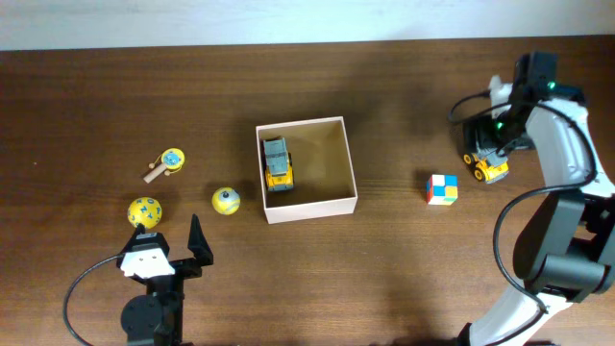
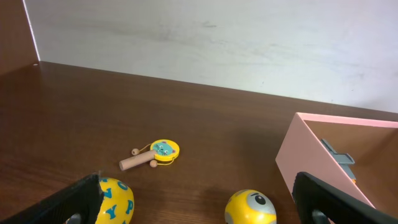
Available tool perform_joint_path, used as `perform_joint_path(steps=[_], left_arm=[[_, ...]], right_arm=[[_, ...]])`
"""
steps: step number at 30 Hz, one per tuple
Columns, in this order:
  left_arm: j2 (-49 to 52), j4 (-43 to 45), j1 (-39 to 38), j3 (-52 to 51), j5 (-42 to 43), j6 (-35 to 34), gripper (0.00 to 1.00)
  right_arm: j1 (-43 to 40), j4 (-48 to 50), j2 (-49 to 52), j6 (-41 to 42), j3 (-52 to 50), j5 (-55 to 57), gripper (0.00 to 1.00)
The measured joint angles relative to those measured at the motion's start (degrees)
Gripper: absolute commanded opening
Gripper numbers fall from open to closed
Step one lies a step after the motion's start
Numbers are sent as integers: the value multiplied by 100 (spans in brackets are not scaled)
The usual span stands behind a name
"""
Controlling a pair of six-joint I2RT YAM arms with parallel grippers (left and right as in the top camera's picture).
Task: Pack container
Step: 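Raise the right gripper and move it to the second toy truck, then align and close the right gripper on the second truck's grey body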
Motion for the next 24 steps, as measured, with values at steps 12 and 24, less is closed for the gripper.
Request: perform_joint_path(steps=[12,24], left_arm=[[0,-2,0,0,0,-2,99],[0,-2,0,0,0,0,99]], right_arm=[[-9,866,0,-1169,-614,-4,99],[-516,765,2,-1329,-614,-297,99]])
